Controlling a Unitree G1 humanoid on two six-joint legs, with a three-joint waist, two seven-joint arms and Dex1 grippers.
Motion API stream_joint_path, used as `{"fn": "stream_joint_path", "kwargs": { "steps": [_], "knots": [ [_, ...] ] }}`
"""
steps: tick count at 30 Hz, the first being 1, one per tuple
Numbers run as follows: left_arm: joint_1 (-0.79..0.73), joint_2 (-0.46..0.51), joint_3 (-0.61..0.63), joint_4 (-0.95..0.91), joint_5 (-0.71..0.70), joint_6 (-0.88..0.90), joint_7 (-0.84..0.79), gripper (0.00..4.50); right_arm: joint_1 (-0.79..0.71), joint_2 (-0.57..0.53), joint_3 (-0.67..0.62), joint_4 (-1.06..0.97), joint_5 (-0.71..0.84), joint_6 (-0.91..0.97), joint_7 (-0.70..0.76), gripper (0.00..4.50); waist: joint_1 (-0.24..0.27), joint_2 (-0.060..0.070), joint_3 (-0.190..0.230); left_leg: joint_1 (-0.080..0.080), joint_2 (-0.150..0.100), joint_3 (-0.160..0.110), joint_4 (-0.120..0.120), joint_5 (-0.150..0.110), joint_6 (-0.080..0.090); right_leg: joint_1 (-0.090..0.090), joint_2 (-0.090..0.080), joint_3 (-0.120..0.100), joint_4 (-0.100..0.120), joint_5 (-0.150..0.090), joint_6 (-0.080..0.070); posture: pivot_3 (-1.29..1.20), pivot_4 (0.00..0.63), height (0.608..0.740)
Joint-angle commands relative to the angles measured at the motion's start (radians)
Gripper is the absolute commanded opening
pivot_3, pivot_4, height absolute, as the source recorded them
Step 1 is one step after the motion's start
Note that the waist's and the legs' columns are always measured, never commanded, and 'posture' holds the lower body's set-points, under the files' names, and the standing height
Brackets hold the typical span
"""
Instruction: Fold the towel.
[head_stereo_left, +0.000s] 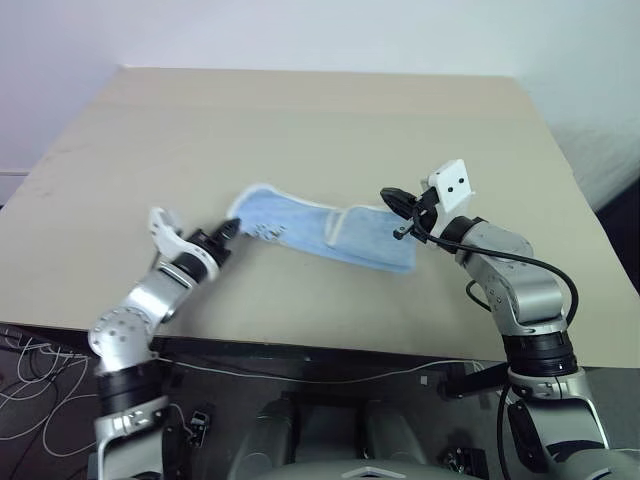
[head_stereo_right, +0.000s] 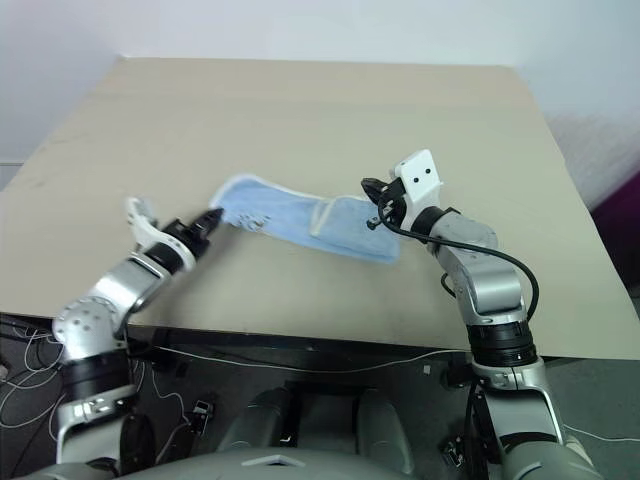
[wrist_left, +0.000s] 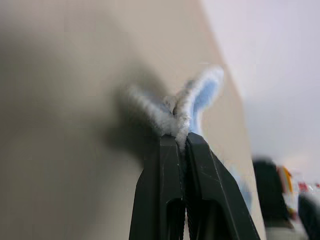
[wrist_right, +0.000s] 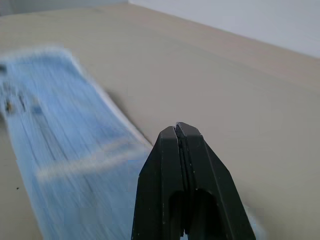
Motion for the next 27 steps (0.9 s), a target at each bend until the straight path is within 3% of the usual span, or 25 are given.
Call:
{"fn": "stream_joint_path", "kwargs": {
  "steps": [1, 5, 13, 19, 27],
  "knots": [
    [-0.033, 0.059, 0.004, 0.014, 0.044, -0.011, -0.095, 0.03, 0.005, -0.011, -0.046, -0.046, 0.013, 0.002, -0.015, 0.0, -0.001, 0.0, 0.0, -0.001, 0.0, 0.0, 0.0, 0.0, 0.0, -0.001, 0.0, 0.0, 0.0, 0.0, 0.0, 0.0, 0.15, 0.74],
    [-0.094, 0.089, -0.093, 0.013, 0.109, 0.022, -0.207, 0.03, 0.021, -0.022, -0.086, -0.038, 0.012, 0.004, -0.033, 0.0, 0.006, 0.0, 0.0, -0.008, -0.001, 0.0, 0.001, 0.0, 0.0, -0.007, 0.0, 0.0, 0.0, 0.0, 0.0, 0.0, 0.15, 0.74],
    [-0.246, 0.072, -0.533, -0.064, 0.404, 0.034, -0.52, 0.03, 0.046, -0.031, -0.117, -0.024, -0.002, -0.004, -0.054, 0.0, 0.004, 0.0, 0.0, -0.011, -0.002, 0.001, 0.001, 0.003, -0.004, -0.01, 0.0, 0.0, 0.0, 0.0, 0.0, 0.0, 0.15, 0.74],
    [-0.336, 0.038, -0.797, -0.009, 0.675, -0.036, -0.648, 0.03, 0.071, -0.029, -0.13, -0.052, 0.0, -0.001, -0.078, 0.0, -0.017, 0.0, 0.0, -0.011, -0.001, 0.001, 0.0, 0.003, -0.004, -0.01, 0.0, 0.001, 0.0, 0.0, 0.0, 0.0, 0.15, 0.74],
    [-0.357, -0.034, -0.851, 0.078, 0.839, -0.067, -0.698, 0.03, 0.101, -0.031, -0.135, -0.087, 0.002, 0.008, -0.094, 0.0, -0.015, 0.0, 0.0, -0.011, -0.001, 0.001, 0.001, 0.002, -0.002, -0.01, 0.0, 0.001, 0.002, 0.0, 0.0, 0.0, 0.15, 0.74]
  ]
}}
